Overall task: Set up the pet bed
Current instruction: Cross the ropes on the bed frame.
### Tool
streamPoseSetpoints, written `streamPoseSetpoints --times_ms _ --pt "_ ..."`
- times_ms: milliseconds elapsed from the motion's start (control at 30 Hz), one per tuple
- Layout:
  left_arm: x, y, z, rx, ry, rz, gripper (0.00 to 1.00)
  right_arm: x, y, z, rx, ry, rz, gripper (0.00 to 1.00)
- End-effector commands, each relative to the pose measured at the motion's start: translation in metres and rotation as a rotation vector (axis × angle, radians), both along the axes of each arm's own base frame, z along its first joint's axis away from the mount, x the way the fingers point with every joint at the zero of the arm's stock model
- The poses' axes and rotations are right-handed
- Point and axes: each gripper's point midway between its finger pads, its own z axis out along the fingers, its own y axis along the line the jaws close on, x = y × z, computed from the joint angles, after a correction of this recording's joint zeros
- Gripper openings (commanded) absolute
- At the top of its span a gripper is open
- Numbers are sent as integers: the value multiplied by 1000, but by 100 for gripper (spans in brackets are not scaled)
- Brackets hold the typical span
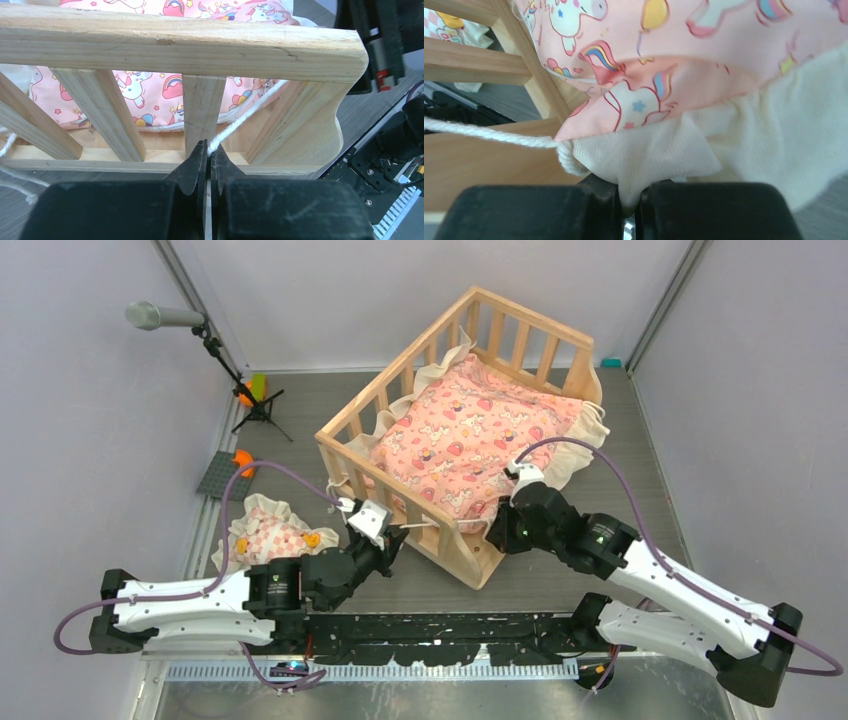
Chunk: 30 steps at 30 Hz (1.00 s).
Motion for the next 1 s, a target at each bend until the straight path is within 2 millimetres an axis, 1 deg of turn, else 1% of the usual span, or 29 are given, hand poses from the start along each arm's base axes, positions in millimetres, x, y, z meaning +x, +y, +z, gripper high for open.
streamPoseSetpoints --times_ms 0,133,233,267,367,433,533,633,667,733,833,900,967 --pt "0 1 3 -25 9 6 0 -21 -21 10 -12 99 -71 10" --pt "-3 -3 -3 -18 26 -14 0 -33 -27 12 -30 156 -71 8" --pt "-4 -4 -6 -19 36 -20 0 -35 -30 14 -41 154 -67 7" --pt "-4 -4 -7 -19 36 -19 0 -35 -30 14 -41 149 -62 9" --pt "-3 -3 -4 -21 28 -16 0 -39 -24 13 -11 143 -10 28" --pt "-2 -3 -2 -20 22 -15 0 -41 -21 12 2 142 14 37" --pt "-2 -3 -1 -13 19 -17 0 -43 -25 12 -10 162 -12 43" --pt "-3 -4 -2 -10 20 -18 0 -44 -28 13 -8 177 -45 44" --pt "-3 -5 -2 -11 21 -20 0 -47 -24 15 16 181 -35 44" --pt "-3 -5 -3 -14 23 -21 0 -54 -9 19 98 192 23 45" --pt "-3 -5 -3 -15 24 -23 0 -58 14 31 246 168 75 46" --pt "-3 -6 -4 -14 25 -23 0 -53 21 38 322 141 61 48" --pt "-3 -6 -4 -13 27 -22 0 -43 20 38 336 117 7 48"
